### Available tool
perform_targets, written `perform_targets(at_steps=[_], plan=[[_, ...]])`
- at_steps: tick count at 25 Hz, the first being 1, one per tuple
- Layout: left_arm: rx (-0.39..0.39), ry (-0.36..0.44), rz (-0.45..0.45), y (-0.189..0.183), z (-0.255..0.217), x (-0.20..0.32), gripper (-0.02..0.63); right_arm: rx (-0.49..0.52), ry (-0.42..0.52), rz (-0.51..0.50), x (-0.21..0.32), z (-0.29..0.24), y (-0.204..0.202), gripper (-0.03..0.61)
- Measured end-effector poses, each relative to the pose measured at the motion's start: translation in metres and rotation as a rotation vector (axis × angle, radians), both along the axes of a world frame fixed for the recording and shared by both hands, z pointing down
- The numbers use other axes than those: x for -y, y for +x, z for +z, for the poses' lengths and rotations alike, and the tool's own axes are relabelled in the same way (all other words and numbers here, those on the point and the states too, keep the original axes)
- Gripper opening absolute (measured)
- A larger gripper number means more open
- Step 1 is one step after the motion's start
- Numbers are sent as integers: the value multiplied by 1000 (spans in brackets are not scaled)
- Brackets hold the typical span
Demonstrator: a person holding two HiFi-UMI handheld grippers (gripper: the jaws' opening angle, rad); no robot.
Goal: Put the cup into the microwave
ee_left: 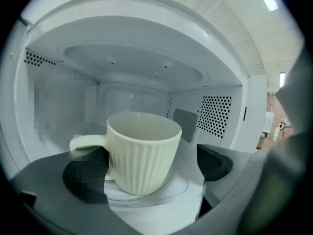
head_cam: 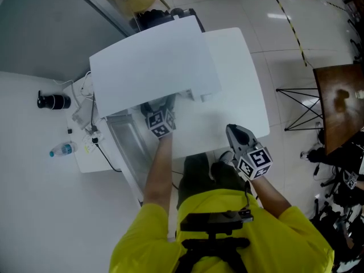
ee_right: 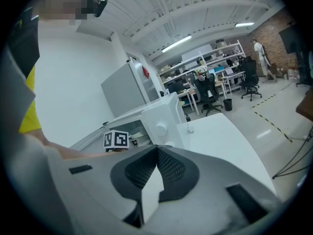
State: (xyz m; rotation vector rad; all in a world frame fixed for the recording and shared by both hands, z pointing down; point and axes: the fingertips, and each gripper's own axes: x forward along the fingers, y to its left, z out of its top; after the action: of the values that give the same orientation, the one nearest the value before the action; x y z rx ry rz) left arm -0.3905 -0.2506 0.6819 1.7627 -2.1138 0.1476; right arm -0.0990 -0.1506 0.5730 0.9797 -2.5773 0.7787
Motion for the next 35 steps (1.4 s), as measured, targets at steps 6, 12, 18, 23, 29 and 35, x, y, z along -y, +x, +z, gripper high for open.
perform_targets(at_steps=[6,12,18,23,29,35], plan=[[32,-22,-3,-3,-2,3,512,-5,18,-19,-17,-5,23,6],[22,4,-47,6,3,-18,555,-19,14,1,-33,-9,50,6],[29,37,-46,14,-15,-30,545,-23,13,34,-38,-2,70,6],[-5,33,-39,63,-50,-87,505,-16,62,47,-37,-29,78,6],[16,89,81,145,-161,-155,341,8,219,72,-28,-90,90,6],[29,139,193,211,-243,-211,83,71,345,54,-53,-157,117,6]])
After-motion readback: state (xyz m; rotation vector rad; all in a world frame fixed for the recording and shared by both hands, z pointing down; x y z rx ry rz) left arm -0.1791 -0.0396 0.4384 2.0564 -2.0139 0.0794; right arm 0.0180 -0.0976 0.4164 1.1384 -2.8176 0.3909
